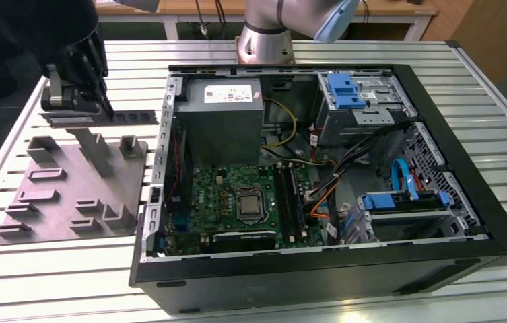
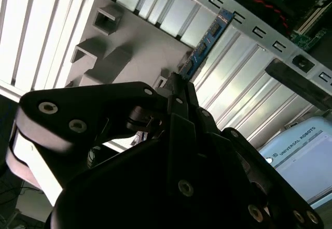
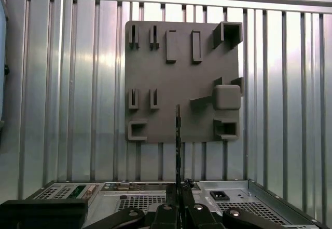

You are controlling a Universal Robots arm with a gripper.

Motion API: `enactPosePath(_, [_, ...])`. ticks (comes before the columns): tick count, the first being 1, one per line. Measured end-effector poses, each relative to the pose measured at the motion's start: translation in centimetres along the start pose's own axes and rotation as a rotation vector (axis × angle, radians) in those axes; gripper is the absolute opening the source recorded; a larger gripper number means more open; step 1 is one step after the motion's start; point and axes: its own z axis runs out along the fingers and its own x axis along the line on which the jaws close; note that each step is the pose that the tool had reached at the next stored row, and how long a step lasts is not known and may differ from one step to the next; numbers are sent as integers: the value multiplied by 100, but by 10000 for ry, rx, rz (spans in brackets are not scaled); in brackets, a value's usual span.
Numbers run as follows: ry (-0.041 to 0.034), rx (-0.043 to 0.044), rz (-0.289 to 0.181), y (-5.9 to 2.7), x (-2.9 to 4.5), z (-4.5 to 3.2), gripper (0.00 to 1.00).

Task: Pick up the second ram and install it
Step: 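Pick up the second ram and move it above second insertion slot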

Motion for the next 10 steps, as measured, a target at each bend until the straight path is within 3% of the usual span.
enactPosePath(10, [1,-7,1,-223,0,-7,14])
